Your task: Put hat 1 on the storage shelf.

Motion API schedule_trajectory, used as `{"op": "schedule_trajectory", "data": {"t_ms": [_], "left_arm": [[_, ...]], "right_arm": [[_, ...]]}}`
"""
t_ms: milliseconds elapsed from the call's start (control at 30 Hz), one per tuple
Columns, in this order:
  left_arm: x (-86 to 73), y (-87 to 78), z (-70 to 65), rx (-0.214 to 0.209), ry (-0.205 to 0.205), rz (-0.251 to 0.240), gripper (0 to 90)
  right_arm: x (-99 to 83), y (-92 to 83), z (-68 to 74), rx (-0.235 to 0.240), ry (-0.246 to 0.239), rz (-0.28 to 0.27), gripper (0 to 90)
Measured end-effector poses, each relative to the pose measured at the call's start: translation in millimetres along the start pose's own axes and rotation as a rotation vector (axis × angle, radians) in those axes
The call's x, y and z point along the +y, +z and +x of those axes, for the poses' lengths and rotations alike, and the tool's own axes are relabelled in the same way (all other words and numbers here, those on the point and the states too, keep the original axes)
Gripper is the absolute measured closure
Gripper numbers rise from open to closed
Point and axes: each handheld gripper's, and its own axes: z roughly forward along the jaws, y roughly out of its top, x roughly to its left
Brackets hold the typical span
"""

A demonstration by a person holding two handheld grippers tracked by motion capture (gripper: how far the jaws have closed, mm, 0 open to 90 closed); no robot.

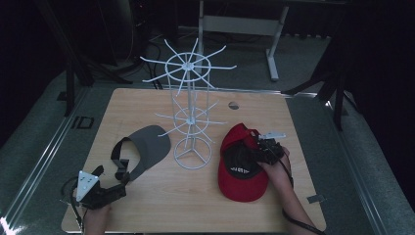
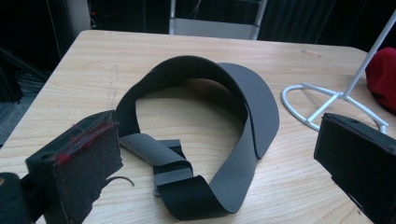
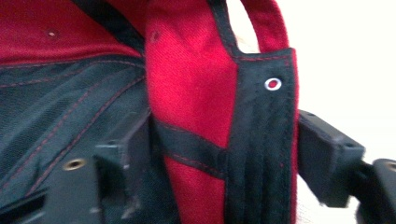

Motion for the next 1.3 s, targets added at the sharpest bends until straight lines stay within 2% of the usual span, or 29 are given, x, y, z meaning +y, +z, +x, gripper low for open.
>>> {"op": "schedule_trajectory", "data": {"t_ms": [200,333,400,433,467,567,900,1100,1300], "left_arm": [[0.1,0.3,0.4,0.004,0.004,0.002,0.8],[0.6,-0.2,-0.2,0.004,0.007,0.0,0.8],[0.7,-0.5,-0.3,0.007,0.009,-0.001,0.8],[0.5,-0.5,-0.3,0.008,0.008,0.001,0.8],[0.5,-0.5,-0.1,0.007,0.008,0.003,0.8],[0.4,-0.6,0.0,0.007,0.009,0.004,0.8],[0.7,-0.9,-0.2,0.011,0.011,0.003,0.8],[1.0,-1.3,-0.9,0.013,0.012,0.001,0.8],[1.4,-1.6,-1.4,0.013,0.013,0.0,0.8]], "right_arm": [[-1.0,2.0,3.9,0.003,-0.009,-0.003,45.1],[-1.8,1.2,5.9,0.026,-0.022,-0.012,63.9],[-2.1,0.9,6.6,0.034,-0.028,-0.013,66.6],[-2.2,-0.3,8.5,0.042,-0.032,-0.013,78.2],[-2.0,-1.8,8.9,0.035,-0.031,-0.016,82.2],[-1.4,-4.2,9.3,0.05,-0.021,-0.013,83.3],[10.2,-45.1,5.9,0.029,-0.017,-0.137,83.7],[18.3,-71.6,2.0,0.019,0.003,-0.208,83.7],[25.2,-96.5,0.7,0.019,0.015,-0.253,83.7]]}}
